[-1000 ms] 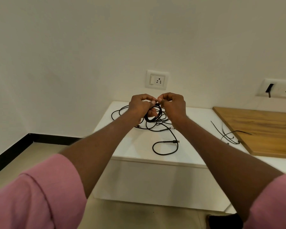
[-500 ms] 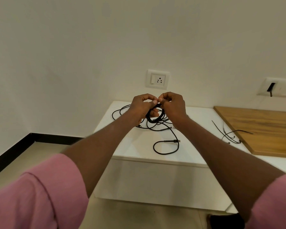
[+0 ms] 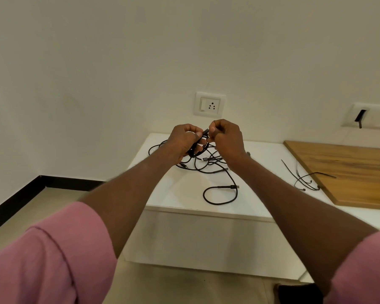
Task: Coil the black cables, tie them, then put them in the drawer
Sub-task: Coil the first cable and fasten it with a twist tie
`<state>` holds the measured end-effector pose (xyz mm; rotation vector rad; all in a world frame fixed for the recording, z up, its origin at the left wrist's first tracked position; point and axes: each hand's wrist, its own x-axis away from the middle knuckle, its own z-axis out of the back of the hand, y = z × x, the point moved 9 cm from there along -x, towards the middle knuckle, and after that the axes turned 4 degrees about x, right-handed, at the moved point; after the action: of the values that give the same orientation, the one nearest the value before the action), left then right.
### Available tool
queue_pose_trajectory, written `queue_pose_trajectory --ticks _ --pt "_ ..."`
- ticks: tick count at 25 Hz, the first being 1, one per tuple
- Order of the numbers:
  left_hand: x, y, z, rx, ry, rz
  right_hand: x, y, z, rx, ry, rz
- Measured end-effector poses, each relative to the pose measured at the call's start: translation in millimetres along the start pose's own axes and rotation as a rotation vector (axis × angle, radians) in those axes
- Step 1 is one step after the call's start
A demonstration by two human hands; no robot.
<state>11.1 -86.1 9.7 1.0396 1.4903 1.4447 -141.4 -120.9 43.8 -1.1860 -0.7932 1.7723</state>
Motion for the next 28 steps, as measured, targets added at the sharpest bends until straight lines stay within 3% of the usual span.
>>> queue_pose_trajectory --ticks 7,17,28 --pt "-9 -5 9 0.095 -0.007 0.013 -4 18 4 -0.041 -0.081 -0.102" --pt "-5 -2 -5 0.088 -0.190 0.005 -7 29 3 0.235 -0.132 -0.091" --pt "-7 -11 -1 0.060 -0.138 0.045 -3 22 -11 0.369 -0.249 0.037"
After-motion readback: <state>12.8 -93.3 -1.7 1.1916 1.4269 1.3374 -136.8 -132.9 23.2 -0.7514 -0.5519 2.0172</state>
